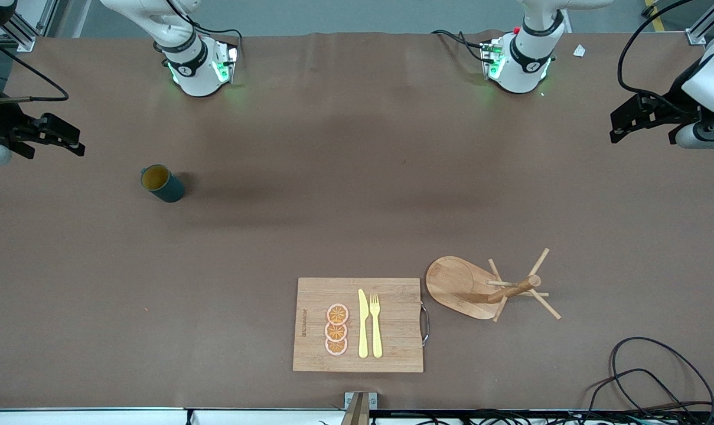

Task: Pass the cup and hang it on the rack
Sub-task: 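Move the right gripper down toward the teal mug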

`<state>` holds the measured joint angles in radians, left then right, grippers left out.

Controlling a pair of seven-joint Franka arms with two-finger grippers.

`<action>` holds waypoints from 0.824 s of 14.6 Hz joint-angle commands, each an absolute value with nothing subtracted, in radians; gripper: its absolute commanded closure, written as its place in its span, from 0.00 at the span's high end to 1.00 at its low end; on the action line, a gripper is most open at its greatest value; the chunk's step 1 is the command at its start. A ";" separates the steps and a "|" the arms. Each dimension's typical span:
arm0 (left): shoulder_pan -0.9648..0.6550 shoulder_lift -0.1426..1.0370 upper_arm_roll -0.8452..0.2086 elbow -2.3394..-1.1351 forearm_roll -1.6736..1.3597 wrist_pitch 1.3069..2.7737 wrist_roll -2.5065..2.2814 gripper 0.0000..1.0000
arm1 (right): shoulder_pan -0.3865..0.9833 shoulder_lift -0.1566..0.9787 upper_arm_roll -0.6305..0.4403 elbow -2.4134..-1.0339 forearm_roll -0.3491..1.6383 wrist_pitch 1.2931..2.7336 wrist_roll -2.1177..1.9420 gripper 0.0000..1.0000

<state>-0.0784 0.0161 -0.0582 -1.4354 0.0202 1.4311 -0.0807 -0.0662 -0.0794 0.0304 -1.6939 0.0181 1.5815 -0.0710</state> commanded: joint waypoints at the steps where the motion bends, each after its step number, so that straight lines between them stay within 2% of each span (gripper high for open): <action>1: -0.075 0.014 -0.063 -1.425 0.038 1.417 -0.060 1.00 | -0.072 -0.083 0.037 -1.690 0.029 1.578 -0.060 1.00; 6: -0.083 0.017 -0.063 -1.425 0.037 1.420 -0.061 1.00 | -0.071 -0.081 0.038 -1.707 0.031 1.594 -0.043 1.00; 12: -0.081 0.028 -0.063 -1.427 0.037 1.437 -0.069 1.00 | -0.049 -0.081 0.041 -1.890 0.035 1.771 -0.003 1.00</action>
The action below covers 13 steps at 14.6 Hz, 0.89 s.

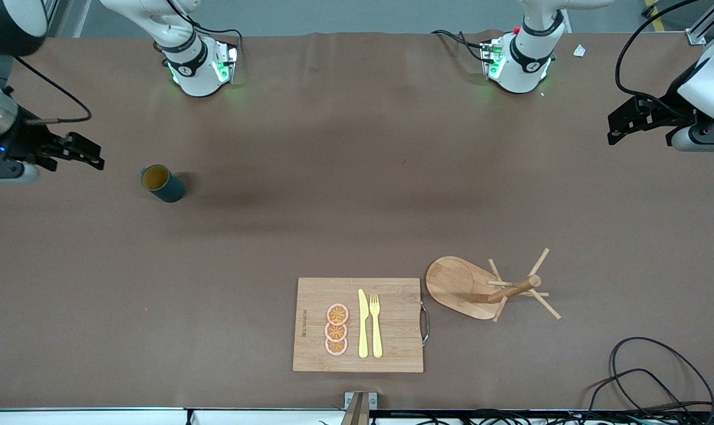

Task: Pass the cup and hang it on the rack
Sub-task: 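Move the right gripper down toward the teal mug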

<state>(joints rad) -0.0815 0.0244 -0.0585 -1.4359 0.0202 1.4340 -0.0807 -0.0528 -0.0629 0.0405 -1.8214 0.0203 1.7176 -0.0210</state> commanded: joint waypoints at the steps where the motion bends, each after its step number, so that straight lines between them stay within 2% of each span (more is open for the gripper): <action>1: -0.081 0.028 -0.064 -1.427 0.037 1.439 -0.069 1.00 | -0.051 -0.081 0.041 -1.919 0.049 1.798 -0.003 1.00; 13: -0.097 0.037 -0.064 -1.428 0.040 1.453 -0.075 1.00 | -0.051 -0.081 0.040 -2.268 0.063 2.141 -0.002 1.00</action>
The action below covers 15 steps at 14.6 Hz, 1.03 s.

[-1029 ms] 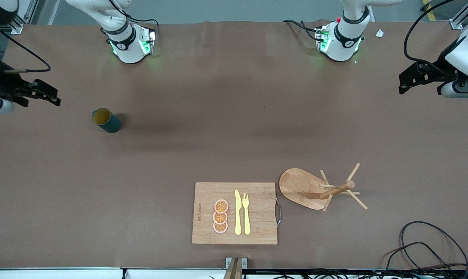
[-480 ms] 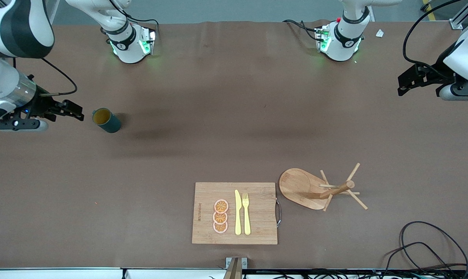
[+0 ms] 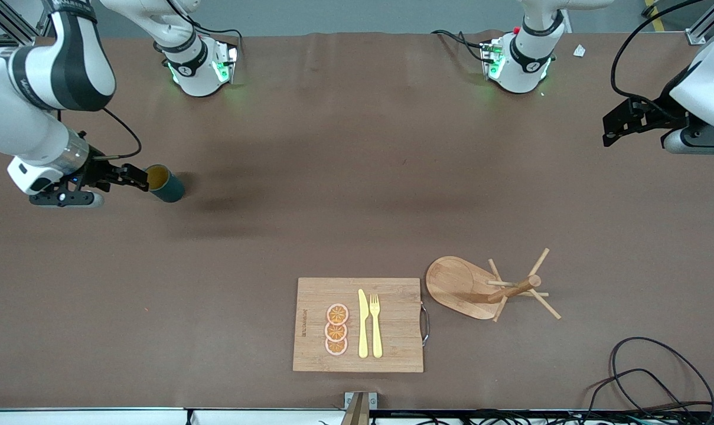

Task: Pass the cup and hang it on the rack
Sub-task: 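Close the right gripper on the teal mug's rim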

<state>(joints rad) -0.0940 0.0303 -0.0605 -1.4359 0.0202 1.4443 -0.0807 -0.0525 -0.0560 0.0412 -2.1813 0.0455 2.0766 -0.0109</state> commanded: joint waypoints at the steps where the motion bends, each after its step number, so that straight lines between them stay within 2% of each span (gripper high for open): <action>1: -0.095 0.037 -0.064 -1.428 0.040 1.454 -0.075 1.00 | -0.051 -0.081 0.040 -2.293 0.063 2.152 0.014 1.00; 8: -0.097 0.034 -0.064 -1.427 0.040 1.453 -0.078 1.00 | -0.052 -0.080 0.041 -2.509 0.075 2.393 0.037 1.00; 15: -0.094 0.026 -0.064 -1.427 0.038 1.453 -0.080 1.00 | -0.052 -0.046 0.040 -2.560 0.091 2.509 0.037 1.00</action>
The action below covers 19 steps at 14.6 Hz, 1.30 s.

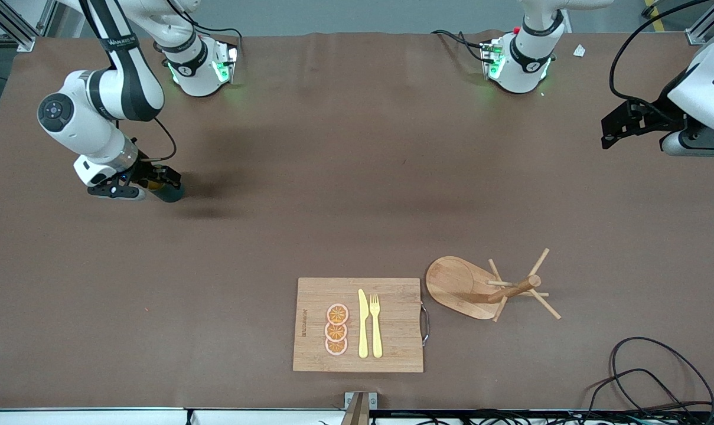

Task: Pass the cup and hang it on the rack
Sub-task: 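Close the right gripper on the teal mug's rim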

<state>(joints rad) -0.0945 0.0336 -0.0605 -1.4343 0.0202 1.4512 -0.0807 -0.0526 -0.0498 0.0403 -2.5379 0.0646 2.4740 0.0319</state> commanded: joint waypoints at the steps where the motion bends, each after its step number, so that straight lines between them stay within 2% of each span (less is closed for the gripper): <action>1: -0.094 0.026 -0.064 -1.427 0.037 1.453 -0.080 1.00 | -0.057 -0.037 0.040 -2.563 0.091 2.517 0.037 1.00; 13: -0.094 0.021 -0.064 -1.427 0.031 1.453 -0.077 1.00 | -0.061 -0.032 0.040 -2.672 0.092 2.615 0.038 0.99; 14: -0.094 0.023 -0.064 -1.427 0.031 1.453 -0.077 1.00 | -0.063 -0.031 0.037 -2.672 0.092 2.617 0.038 0.94; 15: -0.094 0.023 -0.066 -1.427 0.031 1.453 -0.077 1.00 | -0.063 -0.032 0.037 -2.672 0.092 2.617 0.037 0.84; 19: -0.092 0.025 -0.075 -1.428 0.029 1.453 -0.077 1.00 | -0.069 -0.032 0.032 -2.672 0.092 2.617 0.037 0.66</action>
<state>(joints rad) -0.0944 0.0306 -0.0619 -1.4319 0.0202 1.4513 -0.0807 -0.0583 -0.0128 0.0283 -2.6438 0.0708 2.5979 0.0352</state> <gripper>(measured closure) 0.000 0.269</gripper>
